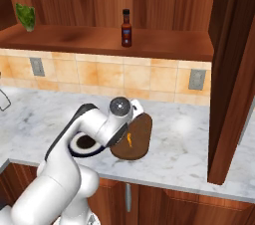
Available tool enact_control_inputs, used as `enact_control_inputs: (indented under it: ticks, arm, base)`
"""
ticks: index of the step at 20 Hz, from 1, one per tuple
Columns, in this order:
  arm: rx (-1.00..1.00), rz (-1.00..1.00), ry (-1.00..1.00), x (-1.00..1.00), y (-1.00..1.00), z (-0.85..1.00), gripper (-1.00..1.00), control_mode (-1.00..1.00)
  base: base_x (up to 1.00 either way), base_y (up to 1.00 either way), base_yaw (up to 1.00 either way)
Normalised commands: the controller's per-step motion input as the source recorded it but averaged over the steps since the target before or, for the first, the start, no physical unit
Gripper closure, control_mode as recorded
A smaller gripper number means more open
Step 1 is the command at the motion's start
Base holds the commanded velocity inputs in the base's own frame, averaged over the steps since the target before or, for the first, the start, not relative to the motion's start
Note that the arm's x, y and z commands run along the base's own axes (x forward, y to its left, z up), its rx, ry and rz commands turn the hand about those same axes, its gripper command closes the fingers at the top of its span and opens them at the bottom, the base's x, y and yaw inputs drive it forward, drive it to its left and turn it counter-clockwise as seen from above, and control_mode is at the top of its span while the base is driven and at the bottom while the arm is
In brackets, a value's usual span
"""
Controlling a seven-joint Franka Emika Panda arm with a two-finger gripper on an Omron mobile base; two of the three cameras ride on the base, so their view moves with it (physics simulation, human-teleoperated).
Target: Pick the shrimp from the plate and place it on the cutting board. Then pick the condiment bottle from the cabinet and place it next to the cutting board.
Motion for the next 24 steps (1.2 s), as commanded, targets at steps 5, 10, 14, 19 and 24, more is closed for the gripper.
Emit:
enact_control_inputs:
  ticks: [5,10,14,19,24]
  arm:
    - [-0.04,0.19,-0.12,0.00,0.00,0.02,-1.00,-1.00]
    - [-0.04,0.20,-0.15,0.00,0.00,0.00,-1.00,-1.00]
    - [-0.05,0.13,-0.14,-0.06,0.00,0.00,-1.00,-1.00]
    - [-0.03,0.04,-0.04,-0.09,0.00,0.00,-1.00,-1.00]
    - [0.01,0.02,0.00,-0.08,0.00,0.23,-1.00,-1.00]
  base:
    - [0.00,0.00,0.00]
    - [0.00,0.00,0.00]
    - [0.00,0.00,0.00]
    - [0.00,0.00,0.00]
    - [0.00,0.00,0.00]
